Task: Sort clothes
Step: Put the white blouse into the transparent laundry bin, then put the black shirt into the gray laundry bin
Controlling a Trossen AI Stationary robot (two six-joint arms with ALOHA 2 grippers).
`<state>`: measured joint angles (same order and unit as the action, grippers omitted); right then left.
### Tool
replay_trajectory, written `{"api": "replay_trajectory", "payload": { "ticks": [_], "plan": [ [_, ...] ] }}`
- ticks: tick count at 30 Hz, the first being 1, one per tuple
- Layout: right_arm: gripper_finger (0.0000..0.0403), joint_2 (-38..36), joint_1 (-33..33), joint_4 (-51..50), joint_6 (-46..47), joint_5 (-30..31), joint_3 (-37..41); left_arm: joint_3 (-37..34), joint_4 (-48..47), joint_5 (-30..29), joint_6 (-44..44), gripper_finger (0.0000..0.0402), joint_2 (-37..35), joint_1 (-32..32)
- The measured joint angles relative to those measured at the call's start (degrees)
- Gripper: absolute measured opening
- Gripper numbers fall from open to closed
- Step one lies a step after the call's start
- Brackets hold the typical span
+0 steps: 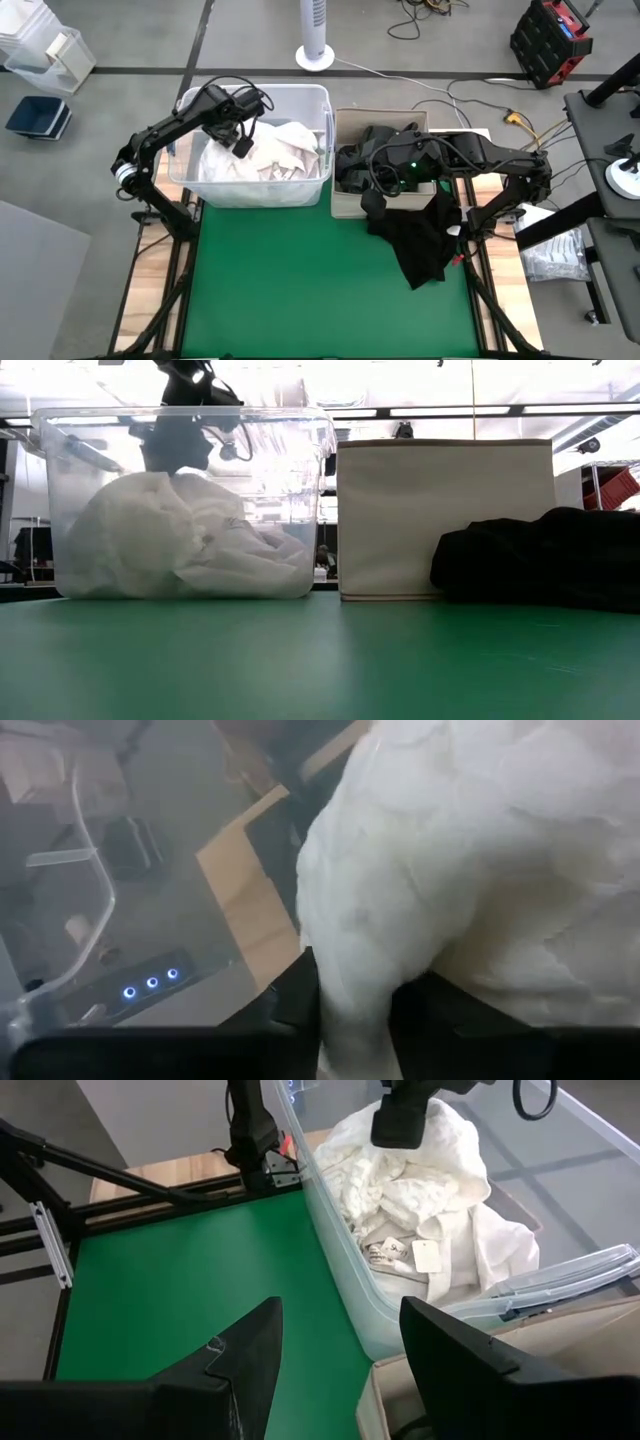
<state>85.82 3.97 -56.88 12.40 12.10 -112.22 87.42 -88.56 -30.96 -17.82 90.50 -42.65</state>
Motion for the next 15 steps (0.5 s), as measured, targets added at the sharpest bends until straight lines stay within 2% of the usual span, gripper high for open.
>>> {"api": "replay_trajectory", "payload": {
  "ticks": [9, 15],
  "plan": [
    [0.0194, 0.0, 0.0, 0.0, 0.37, 0.0, 0.0, 0.54, -0.33, -0.01, -0.27, 0.0163, -0.07, 0.01],
    [0.0194, 0.0, 0.0, -0.07, 0.6, 0.0, 0.0, 6.63, -1.48, 1.95, 0.7, 0.0198, -0.66, 1.08]
  ]
}}
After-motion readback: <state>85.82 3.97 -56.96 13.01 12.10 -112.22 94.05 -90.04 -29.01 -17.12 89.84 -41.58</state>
